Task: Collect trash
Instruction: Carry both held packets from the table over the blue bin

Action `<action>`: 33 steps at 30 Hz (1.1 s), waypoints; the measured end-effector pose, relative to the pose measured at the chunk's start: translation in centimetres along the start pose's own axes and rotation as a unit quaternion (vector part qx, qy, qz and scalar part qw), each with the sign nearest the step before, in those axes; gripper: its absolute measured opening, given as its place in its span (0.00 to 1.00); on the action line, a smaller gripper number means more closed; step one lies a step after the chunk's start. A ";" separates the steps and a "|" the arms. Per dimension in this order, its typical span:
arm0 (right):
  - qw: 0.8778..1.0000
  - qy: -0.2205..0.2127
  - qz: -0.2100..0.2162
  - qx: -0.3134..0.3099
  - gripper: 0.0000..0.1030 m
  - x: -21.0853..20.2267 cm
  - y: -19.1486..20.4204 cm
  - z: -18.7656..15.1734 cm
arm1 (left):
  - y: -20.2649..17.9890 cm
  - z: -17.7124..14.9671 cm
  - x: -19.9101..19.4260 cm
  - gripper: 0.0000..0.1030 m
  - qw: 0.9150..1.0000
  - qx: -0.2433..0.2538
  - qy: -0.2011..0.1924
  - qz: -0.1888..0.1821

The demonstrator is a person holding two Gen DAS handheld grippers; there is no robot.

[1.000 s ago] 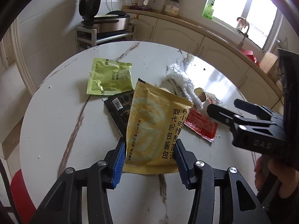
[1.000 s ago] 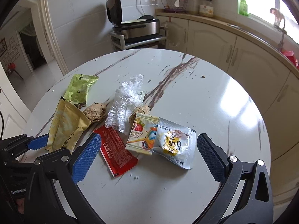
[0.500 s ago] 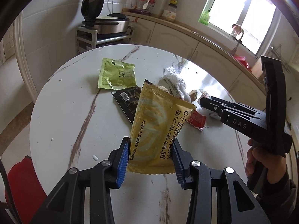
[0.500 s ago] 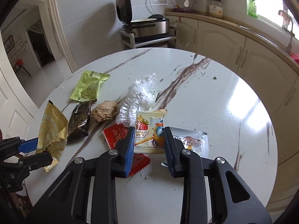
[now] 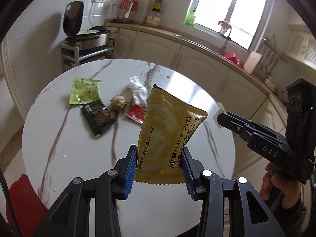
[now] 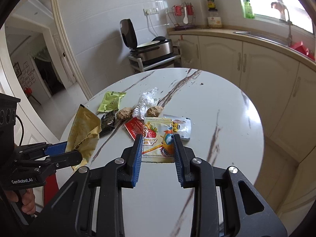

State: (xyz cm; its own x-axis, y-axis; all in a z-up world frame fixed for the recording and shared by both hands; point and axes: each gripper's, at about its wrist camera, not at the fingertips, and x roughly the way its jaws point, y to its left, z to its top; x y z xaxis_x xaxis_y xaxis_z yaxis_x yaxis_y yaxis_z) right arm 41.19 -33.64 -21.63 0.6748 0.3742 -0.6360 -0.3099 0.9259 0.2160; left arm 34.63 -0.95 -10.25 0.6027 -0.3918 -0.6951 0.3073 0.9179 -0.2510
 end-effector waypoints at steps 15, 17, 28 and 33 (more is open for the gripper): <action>0.981 -0.043 -0.106 0.155 0.27 -11.7 -16.5 -9.7 | -21.3 -1.2 9.1 0.38 0.979 0.154 0.091 -0.095; 0.977 -0.038 -0.113 0.179 0.28 -11.4 -18.7 -11.1 | -23.1 -1.2 11.1 0.38 0.975 0.169 0.104 -0.097; 0.953 0.006 -0.151 0.262 0.47 -7.8 -27.3 -17.5 | -29.0 -0.5 24.1 0.38 0.958 0.206 0.180 -0.082; 0.941 0.014 -0.181 0.286 0.56 -8.3 -28.6 -19.7 | -31.0 -0.9 29.4 0.41 0.952 0.215 0.204 -0.071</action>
State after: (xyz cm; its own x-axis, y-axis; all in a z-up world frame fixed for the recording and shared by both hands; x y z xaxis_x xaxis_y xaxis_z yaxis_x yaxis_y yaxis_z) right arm 31.23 -64.27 -37.12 0.6459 0.0348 -0.7626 0.3541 0.8714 0.3396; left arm 42.16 -40.87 -23.50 0.2227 -0.3726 -0.9009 0.6907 0.7125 -0.1240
